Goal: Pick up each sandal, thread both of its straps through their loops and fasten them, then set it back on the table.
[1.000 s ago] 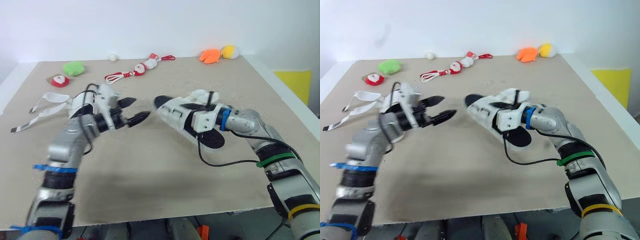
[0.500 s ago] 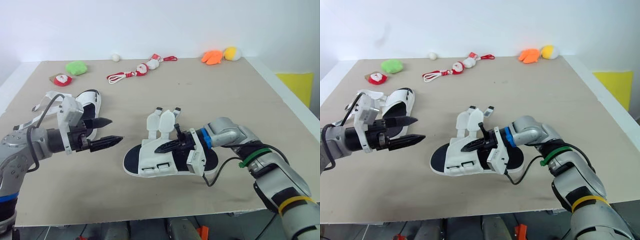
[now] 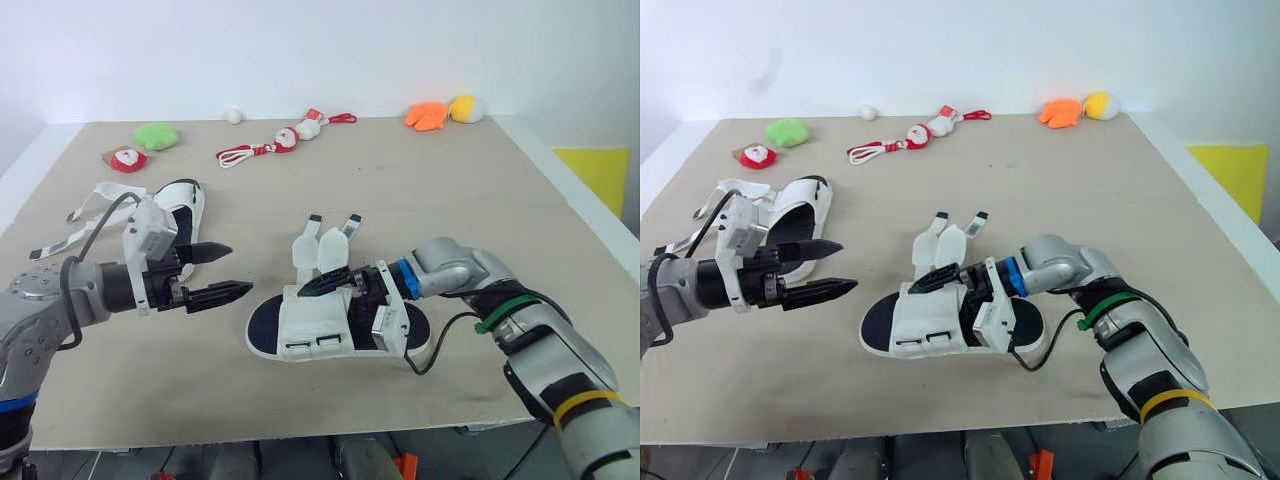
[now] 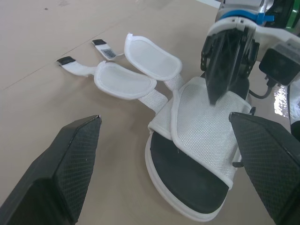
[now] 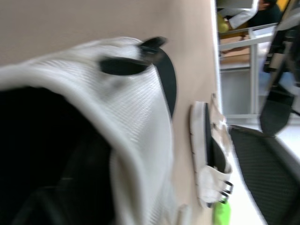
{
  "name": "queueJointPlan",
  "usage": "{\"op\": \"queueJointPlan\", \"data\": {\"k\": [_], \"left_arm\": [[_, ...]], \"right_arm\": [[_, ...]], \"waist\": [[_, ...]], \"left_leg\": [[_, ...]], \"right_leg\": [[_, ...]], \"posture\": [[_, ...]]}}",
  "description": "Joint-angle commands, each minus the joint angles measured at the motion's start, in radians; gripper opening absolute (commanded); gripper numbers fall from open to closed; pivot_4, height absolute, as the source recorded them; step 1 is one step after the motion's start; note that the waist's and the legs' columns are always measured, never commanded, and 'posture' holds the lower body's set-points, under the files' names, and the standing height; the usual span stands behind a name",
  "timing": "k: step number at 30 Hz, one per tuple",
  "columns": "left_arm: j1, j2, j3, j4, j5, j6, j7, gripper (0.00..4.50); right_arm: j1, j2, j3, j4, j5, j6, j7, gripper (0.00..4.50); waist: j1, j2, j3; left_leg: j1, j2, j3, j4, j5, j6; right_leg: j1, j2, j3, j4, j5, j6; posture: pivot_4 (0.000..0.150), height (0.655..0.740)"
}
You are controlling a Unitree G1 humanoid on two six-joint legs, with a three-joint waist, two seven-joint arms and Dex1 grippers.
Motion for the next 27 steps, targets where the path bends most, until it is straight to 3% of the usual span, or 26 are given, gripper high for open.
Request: {"op": "queueJointPlan", "data": {"k": [1, 9, 10, 12, 15, 17, 19, 23, 25, 27], "left_arm": [[-0.009, 0.035, -0.003, -0.002, 0.017, -0.032, -0.034, 4.50], [0.033, 0.044, -0.086, -0.014, 0.127, -0.145, -0.080, 4.50], [0.041, 0.030, -0.110, -0.015, 0.141, -0.161, -0.080, 4.11], [0.061, 0.014, -0.160, -0.001, 0.191, -0.206, -0.086, 3.73], [0.076, 0.000, -0.199, 0.019, 0.233, -0.253, -0.095, 2.18], [0.073, -0.013, -0.227, 0.025, 0.252, -0.274, -0.104, 1.19], [0.066, -0.017, -0.259, 0.036, 0.287, -0.295, -0.108, 0.28], [0.067, -0.029, -0.299, 0.058, 0.333, -0.320, -0.106, 0.13], [0.072, -0.036, -0.324, 0.072, 0.366, -0.338, -0.104, 0.13], [0.083, -0.049, -0.348, 0.089, 0.398, -0.359, -0.099, 0.13]], "right_arm": [[-0.041, -0.053, -0.016, 0.021, 0.041, -0.004, -0.006, 4.43], [-0.058, -0.210, -0.027, 0.126, 0.165, 0.045, 0.052, 4.43], [-0.054, -0.212, -0.039, 0.131, 0.210, 0.089, 0.075, 4.50], [-0.037, -0.199, -0.073, 0.115, 0.334, 0.218, 0.147, 4.50], [-0.005, -0.179, -0.129, 0.060, 0.479, 0.404, 0.273, 4.50], [0.042, -0.156, -0.208, -0.041, 0.648, 0.734, 0.357, 4.50], [0.057, -0.144, -0.292, -0.149, 0.839, 1.206, 0.374, 4.50], [0.018, -0.148, -0.398, -0.286, 1.050, 1.931, 0.284, 4.50], [-0.003, -0.129, -0.445, -0.301, 1.092, 2.175, 0.211, 4.50], [-0.118, -0.067, -0.563, -0.106, 1.169, 2.571, 0.064, 4.50]], "waist": [[0.000, 0.000, 0.000], [0.000, 0.000, 0.000], [0.000, 0.000, 0.000], [-0.003, 0.000, 0.000], [-0.006, 0.000, 0.000], [-0.004, 0.000, 0.000], [-0.002, 0.000, 0.000], [0.001, 0.001, 0.001], [0.000, 0.001, 0.001], [-0.001, 0.001, 0.001]], "left_leg": [[0.000, 0.000, 0.000, 0.000, 0.000, 0.000], [0.001, 0.000, 0.000, -0.002, 0.000, 0.000], [0.001, 0.000, 0.001, -0.002, 0.000, 0.000], [0.002, 0.000, 0.000, -0.002, 0.000, 0.000], [0.007, 0.000, 0.002, -0.004, 0.000, 0.000], [0.009, 0.000, 0.000, -0.004, 0.000, 0.000], [0.011, 0.000, 0.000, -0.003, 0.000, 0.000], [0.011, 0.000, 0.000, -0.002, 0.000, 0.000], [0.011, 0.000, 0.000, -0.002, 0.000, 0.000], [0.011, 0.000, 0.000, -0.002, 0.000, 0.001]], "right_leg": [[0.000, 0.000, 0.000, 0.000, -0.001, -0.001], [0.000, 0.000, 0.000, 0.000, -0.004, -0.005], [0.001, 0.000, 0.000, 0.000, -0.004, -0.006], [0.001, 0.000, 0.000, 0.000, -0.004, -0.006], [0.003, 0.000, 0.002, 0.002, -0.004, -0.006], [0.006, 0.001, 0.001, 0.003, -0.005, -0.007], [0.007, 0.001, 0.000, 0.005, -0.006, -0.007], [0.007, 0.001, 0.001, 0.008, -0.007, -0.007], [0.006, 0.001, 0.000, 0.009, -0.007, -0.008], [0.006, 0.001, 0.000, 0.009, -0.008, -0.008]], "posture": [[0.150, 0.7400], [0.150, 0.7400], [0.150, 0.7400], [0.150, 0.7400], [0.150, 0.7400], [0.150, 0.7400], [0.150, 0.7400], [0.150, 0.7400], [0.150, 0.7400], [0.150, 0.7400]]}}
